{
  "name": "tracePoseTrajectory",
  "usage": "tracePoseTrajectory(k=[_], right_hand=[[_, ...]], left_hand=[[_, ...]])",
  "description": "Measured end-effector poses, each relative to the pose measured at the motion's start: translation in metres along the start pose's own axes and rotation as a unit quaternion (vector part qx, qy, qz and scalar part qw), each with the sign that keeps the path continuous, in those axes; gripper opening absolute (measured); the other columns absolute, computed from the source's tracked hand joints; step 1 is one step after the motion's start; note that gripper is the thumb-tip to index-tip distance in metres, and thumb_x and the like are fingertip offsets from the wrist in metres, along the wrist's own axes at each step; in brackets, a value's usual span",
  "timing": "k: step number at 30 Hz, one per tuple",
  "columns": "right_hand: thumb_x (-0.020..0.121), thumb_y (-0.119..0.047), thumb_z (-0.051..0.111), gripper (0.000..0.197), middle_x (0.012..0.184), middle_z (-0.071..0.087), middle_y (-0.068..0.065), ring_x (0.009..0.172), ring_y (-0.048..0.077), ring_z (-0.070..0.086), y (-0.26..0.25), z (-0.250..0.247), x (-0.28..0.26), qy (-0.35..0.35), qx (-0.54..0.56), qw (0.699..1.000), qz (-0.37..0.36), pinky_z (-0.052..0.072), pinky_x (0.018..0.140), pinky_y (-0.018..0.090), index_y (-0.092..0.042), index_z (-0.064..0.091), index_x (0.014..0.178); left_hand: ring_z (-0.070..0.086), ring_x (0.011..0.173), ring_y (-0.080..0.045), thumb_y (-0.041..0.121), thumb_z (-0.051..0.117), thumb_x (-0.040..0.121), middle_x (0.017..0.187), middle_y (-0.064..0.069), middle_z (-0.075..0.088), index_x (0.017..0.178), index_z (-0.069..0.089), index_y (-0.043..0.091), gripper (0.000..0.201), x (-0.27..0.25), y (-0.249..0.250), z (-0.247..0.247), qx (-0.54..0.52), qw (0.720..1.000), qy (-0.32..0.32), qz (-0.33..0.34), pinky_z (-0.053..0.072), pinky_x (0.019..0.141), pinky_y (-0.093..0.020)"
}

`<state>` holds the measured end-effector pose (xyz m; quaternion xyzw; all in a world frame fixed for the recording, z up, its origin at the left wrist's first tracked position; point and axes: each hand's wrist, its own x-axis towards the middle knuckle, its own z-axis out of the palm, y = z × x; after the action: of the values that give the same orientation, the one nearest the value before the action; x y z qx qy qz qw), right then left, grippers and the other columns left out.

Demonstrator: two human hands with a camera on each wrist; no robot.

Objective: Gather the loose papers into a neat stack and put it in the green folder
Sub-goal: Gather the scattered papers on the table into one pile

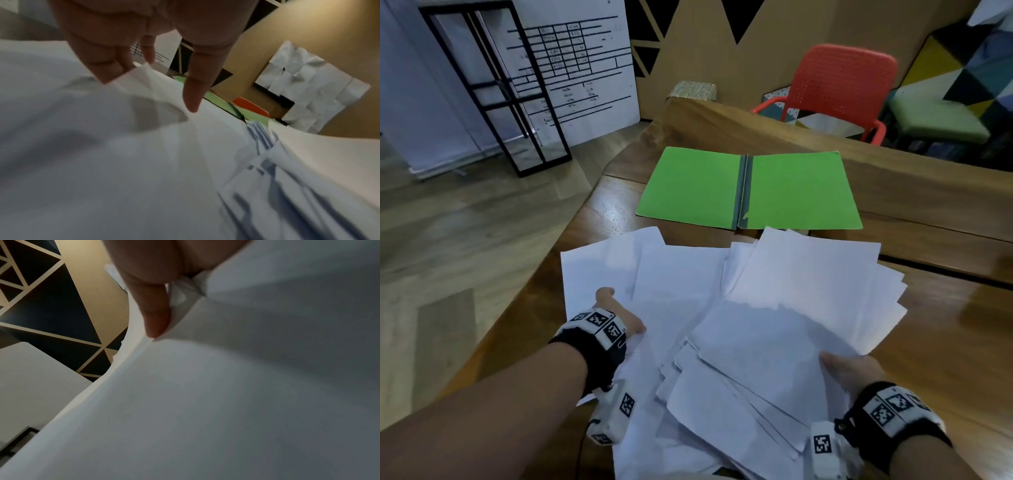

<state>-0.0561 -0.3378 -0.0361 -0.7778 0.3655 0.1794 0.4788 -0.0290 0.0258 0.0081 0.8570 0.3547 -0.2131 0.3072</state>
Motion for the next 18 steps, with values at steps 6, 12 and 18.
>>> tracePoseTrajectory(k=[6,12,18], right_hand=[[0.079,-0.025,0.072,0.056,0.111,0.061,0.027,0.104,0.042,0.058,0.004,0.001,0.000,0.005,0.021,1.000,0.007,0.048,0.094,0.045,0.015,0.056,0.114],[0.071,-0.024,0.078,0.054,0.107,0.064,0.021,0.104,0.042,0.060,0.016,-0.002,0.002,0.014,0.085,0.996,0.030,0.048,0.090,0.045,0.013,0.061,0.107],[0.078,-0.012,0.073,0.023,0.082,0.060,0.015,0.086,0.034,0.055,0.016,-0.003,0.000,-0.004,0.118,0.993,0.016,0.043,0.079,0.038,0.005,0.059,0.081]], left_hand=[[0.052,0.117,-0.031,0.029,0.061,0.083,0.132,-0.015,0.055,0.122,0.054,0.014,0.042,-0.006,0.002,-0.016,0.026,0.993,-0.008,0.113,0.039,0.092,-0.031],[0.056,0.091,-0.029,0.029,0.063,0.081,0.112,-0.014,0.064,0.116,0.056,0.010,0.040,-0.010,0.022,-0.029,-0.160,0.979,0.055,0.117,0.044,0.083,-0.030],[0.048,0.125,-0.033,0.031,0.071,0.077,0.139,-0.017,0.048,0.136,0.039,0.005,0.072,-0.010,0.019,-0.023,-0.071,0.995,0.021,0.074,0.038,0.101,-0.037]])
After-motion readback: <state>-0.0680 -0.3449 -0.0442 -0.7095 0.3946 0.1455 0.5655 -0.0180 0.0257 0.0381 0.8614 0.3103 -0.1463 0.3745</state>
